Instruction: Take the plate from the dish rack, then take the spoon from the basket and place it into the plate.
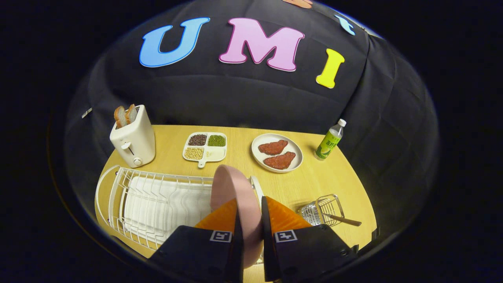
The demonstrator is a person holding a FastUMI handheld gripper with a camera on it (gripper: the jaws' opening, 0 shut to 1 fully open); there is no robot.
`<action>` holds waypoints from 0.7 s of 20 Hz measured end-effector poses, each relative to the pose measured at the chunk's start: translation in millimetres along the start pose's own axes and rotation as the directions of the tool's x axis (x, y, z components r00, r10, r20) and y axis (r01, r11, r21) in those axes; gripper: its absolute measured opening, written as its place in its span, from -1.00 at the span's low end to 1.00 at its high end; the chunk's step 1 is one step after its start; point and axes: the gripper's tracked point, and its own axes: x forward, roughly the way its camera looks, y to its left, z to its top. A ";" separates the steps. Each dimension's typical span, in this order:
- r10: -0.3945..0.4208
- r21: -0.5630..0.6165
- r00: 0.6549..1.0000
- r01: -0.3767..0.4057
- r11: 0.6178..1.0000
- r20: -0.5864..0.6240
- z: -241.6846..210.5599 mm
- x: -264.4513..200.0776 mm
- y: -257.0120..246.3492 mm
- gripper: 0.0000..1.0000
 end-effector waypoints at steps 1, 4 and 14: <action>-0.004 -0.019 1.000 0.004 1.000 0.012 2.4 -2.2 -2.3 -0.51; -0.016 -0.038 0.999 0.017 0.999 0.028 3.8 -5.5 -13.2 -0.51; 0.128 0.050 0.992 -0.129 0.990 0.009 -11.1 -26.9 -41.8 -0.59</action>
